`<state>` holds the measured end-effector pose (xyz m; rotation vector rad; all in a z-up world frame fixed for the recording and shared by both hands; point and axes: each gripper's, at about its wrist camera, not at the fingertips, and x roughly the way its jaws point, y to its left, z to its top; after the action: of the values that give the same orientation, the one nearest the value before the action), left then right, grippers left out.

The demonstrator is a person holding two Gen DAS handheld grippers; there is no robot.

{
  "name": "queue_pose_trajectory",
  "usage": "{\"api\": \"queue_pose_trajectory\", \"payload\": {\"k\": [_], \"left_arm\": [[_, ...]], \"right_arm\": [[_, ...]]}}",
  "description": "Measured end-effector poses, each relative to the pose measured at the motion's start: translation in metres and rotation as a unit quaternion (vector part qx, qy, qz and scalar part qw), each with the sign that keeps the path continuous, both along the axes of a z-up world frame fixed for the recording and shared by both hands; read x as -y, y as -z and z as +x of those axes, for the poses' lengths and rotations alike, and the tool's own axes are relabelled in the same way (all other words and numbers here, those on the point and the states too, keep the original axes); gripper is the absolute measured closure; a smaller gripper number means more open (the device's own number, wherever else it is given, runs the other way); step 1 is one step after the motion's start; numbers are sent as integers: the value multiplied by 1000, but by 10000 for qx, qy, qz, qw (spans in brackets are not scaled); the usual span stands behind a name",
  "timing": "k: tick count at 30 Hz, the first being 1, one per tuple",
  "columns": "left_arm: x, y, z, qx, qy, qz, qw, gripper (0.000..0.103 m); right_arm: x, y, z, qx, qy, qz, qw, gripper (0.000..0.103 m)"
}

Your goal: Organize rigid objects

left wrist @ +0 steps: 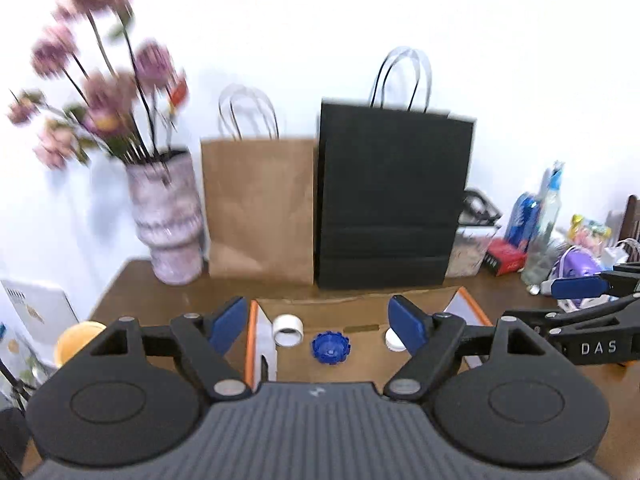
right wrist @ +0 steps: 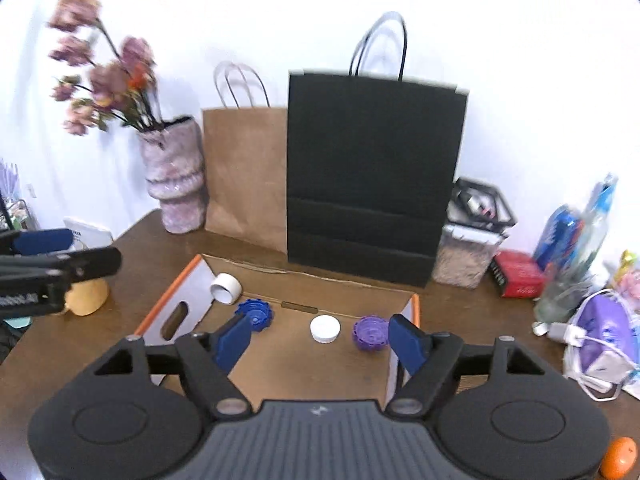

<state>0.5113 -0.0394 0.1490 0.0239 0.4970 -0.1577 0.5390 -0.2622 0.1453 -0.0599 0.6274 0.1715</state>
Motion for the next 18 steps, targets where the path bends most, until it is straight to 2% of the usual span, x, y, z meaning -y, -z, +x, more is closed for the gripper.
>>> {"api": "queue_pose_trajectory", "payload": {"k": [3,5,7,12,18], "left_arm": [[-2,-4,-43,528,-45,-31,9986,18],[-6,-2,-70,923,-166,-98,9955,7],[-7,4,-92,1243,-291,-111,9918,6],[-11,18,-123,1342,-291,-35,9905,6],[-20,19,-146,1419,-295,-111,9894,6]], "right_arm": [[4,-5,-44,560,-41,192,9982,24],[5,-3,-71,972,-30,340,9947,18],[6,1,-97,1457,-29,462,9882,17],[6,14,-144,2320,17,649,9705,13],[7,20,-168,2452,195,585,9675,12]]}}
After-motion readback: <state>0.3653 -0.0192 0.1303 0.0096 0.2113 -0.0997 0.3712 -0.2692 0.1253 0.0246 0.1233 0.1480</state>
